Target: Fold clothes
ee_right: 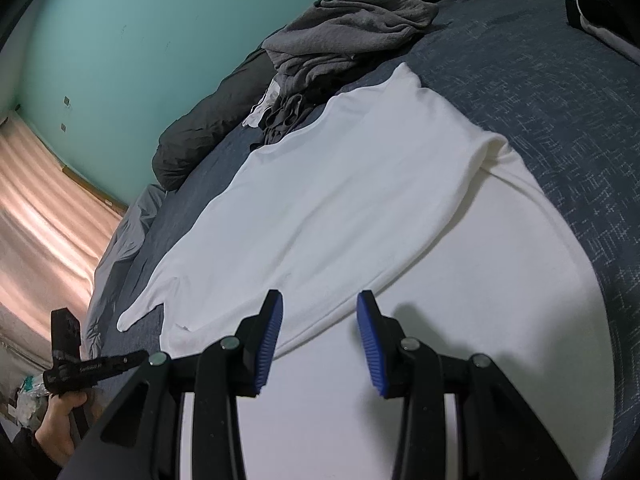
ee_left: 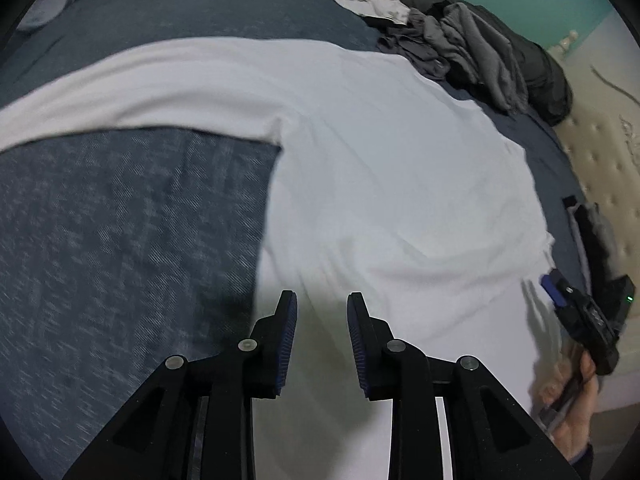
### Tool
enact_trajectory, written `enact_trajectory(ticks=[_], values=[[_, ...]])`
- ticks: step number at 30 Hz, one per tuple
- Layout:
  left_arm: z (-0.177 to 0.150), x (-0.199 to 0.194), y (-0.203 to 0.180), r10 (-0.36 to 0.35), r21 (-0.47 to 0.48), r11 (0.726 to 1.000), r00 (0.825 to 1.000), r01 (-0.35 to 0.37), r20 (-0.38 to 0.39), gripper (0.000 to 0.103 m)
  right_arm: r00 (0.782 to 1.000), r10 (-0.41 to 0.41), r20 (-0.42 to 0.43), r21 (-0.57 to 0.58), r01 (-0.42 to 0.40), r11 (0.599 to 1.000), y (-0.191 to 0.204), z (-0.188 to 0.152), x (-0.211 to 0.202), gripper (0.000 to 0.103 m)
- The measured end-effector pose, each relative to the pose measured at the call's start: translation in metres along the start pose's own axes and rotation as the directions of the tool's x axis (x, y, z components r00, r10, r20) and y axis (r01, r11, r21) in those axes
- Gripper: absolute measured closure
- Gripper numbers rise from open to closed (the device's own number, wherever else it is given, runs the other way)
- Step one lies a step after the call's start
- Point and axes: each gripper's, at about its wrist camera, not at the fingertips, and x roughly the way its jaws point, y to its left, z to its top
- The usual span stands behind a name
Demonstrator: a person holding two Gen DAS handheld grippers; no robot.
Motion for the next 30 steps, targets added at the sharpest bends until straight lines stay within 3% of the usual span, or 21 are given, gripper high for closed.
enact_trajectory(ticks=[3, 10, 11, 12, 14, 18, 24, 30], values=[[-0.007, 0.005, -0.004, -0.021, -0.006, 1.0, 1.0, 0.021, -0.016, 0.063, 1.0, 0.002, -0.001, -0.001, -0.002, 1.0, 0.001, -0.001, 0.0, 0.064], [-0.018, 0.021, -0.006, -0.045, -0.002, 0.999, 0.997, 0.045, -0.062, 0.063, 1.0, 0.007, -0.001, 0.004, -0.007, 1.0, 0.002, -0.001, 0.001, 0.064], [-0.018, 0.022, -0.007, -0.049, 0.002, 0.999, 0.997, 0.049, -0.066, 0.068, 1.0, 0.007, -0.001, 0.005, -0.007, 1.0, 0.002, 0.0, 0.001, 0.064], [-0.017, 0.021, -0.008, -0.055, 0.009, 0.998, 0.996, 0.055, -0.068, 0.086, 1.0, 0.008, 0.0, 0.008, -0.008, 1.0, 0.001, 0.0, 0.002, 0.064], [-0.015, 0.018, -0.012, -0.058, 0.03, 0.998, 0.996, 0.061, -0.067, 0.099, 1.0, 0.009, 0.0, 0.013, -0.009, 1.0, 0.0, 0.001, 0.002, 0.064], [-0.008, -0.003, -0.02, -0.093, 0.047, 0.994, 0.995, 0.095, -0.047, 0.1, 1.0, 0.012, 0.003, 0.013, -0.012, 1.0, 0.0, 0.001, 0.0, 0.064], [-0.004, -0.029, -0.01, -0.156, -0.035, 0.987, 0.985, 0.154, -0.067, 0.1, 1.0, 0.017, 0.004, 0.013, -0.017, 1.0, 0.002, 0.001, 0.0, 0.064], [-0.006, 0.005, 0.008, -0.109, -0.094, 0.991, 0.986, 0.097, -0.123, 0.099, 1.0, 0.018, 0.002, 0.009, -0.018, 1.0, 0.002, 0.0, 0.0, 0.064]])
